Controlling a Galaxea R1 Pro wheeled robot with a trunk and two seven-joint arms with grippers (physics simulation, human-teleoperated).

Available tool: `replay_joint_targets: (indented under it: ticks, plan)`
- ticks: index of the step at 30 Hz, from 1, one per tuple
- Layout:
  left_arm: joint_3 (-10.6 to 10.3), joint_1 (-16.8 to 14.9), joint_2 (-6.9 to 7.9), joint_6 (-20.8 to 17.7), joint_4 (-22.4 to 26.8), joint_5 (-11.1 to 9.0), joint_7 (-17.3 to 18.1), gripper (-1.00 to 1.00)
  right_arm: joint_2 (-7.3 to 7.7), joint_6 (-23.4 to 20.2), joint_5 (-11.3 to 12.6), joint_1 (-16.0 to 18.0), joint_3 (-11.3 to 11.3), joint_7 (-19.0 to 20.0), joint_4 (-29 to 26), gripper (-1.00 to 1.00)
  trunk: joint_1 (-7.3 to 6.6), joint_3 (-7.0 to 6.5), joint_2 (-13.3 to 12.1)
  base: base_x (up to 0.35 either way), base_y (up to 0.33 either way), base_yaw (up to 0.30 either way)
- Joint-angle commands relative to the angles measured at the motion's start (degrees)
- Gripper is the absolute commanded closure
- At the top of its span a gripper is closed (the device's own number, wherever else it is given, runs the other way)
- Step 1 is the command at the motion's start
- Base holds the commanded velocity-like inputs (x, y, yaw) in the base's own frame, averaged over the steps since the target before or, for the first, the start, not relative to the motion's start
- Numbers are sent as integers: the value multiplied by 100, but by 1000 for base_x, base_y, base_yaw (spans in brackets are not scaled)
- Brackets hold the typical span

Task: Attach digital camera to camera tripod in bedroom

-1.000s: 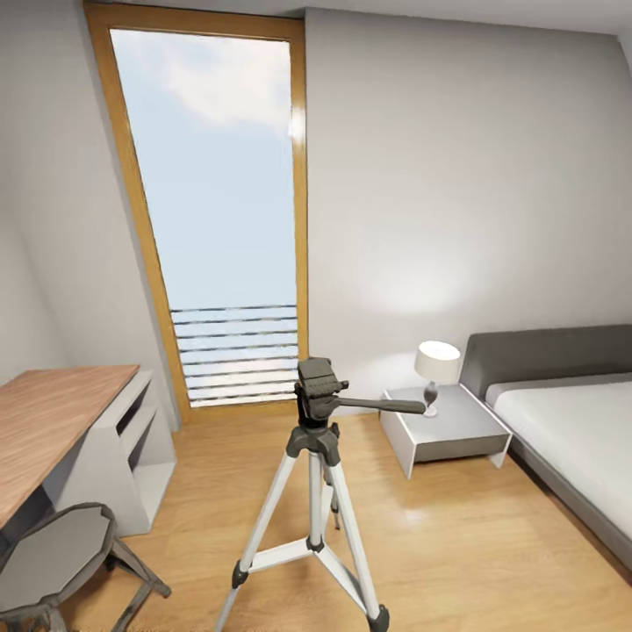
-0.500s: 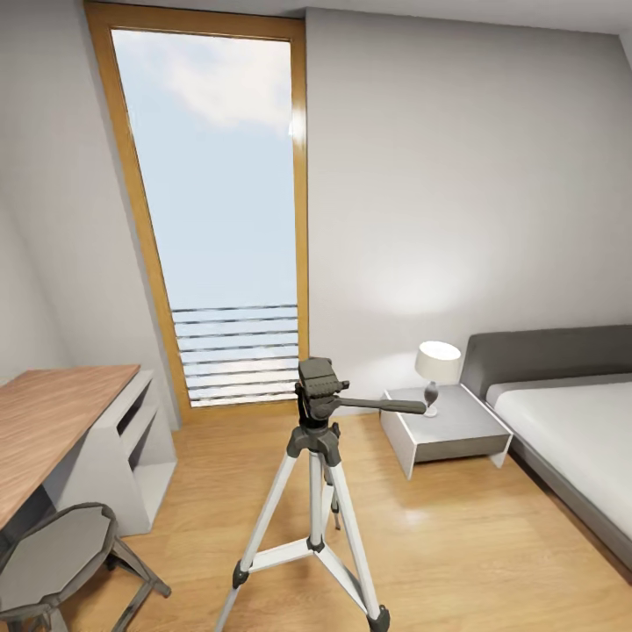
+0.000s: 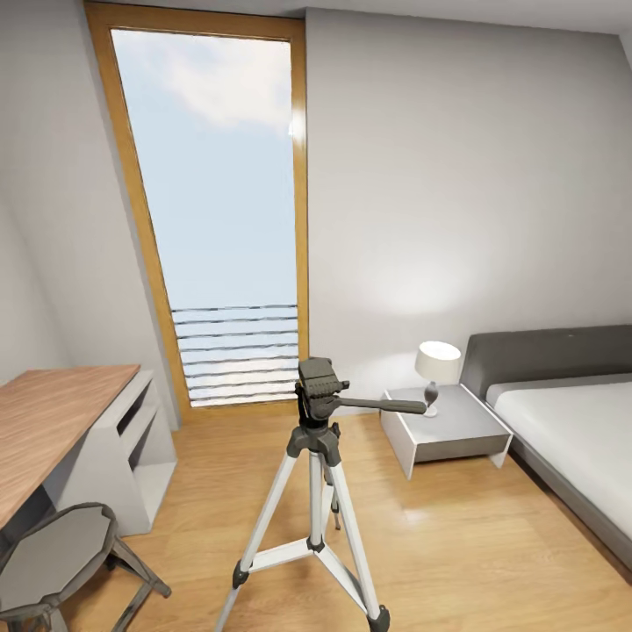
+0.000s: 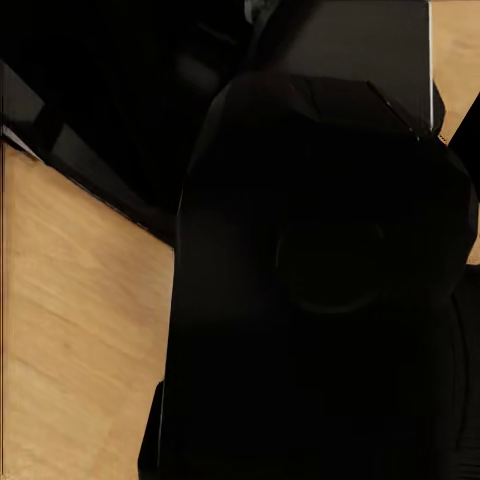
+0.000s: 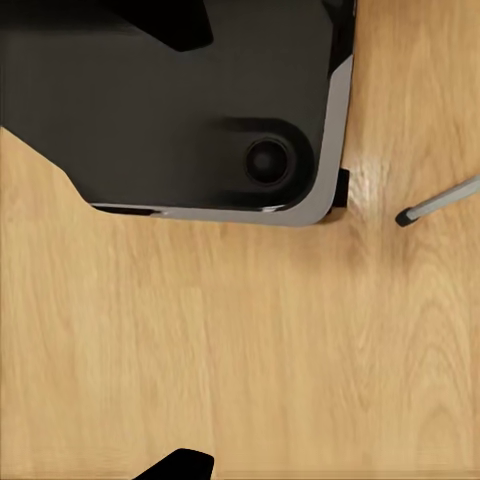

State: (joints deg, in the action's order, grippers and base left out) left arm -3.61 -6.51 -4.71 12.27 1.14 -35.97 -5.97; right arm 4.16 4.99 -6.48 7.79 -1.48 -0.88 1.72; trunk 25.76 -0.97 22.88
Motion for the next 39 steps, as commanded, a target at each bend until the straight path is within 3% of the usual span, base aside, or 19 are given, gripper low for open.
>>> replay_joint_targets:
  ticks: [1,7,38,39]
  plan:
    - [-41,0,2,45,6,-51,4,100,6,32,-60,5,-19,-9,19,-100,2,2,4,0,0,0]
    - [-72,1,9,180,27,-307,198,100,15,36,-63,7,-19,-9,16,-100,2,2,4,0,0,0]
    - [-82,1,20,180,35,-300,1201,100,31,88,-50,3,-26,-18,16,-100,2,2,4,0,0,0]
    - [-81,1,21,180,35,-301,1600,100,31,88,-52,3,-27,-18,17,-100,2,2,4,0,0,0]
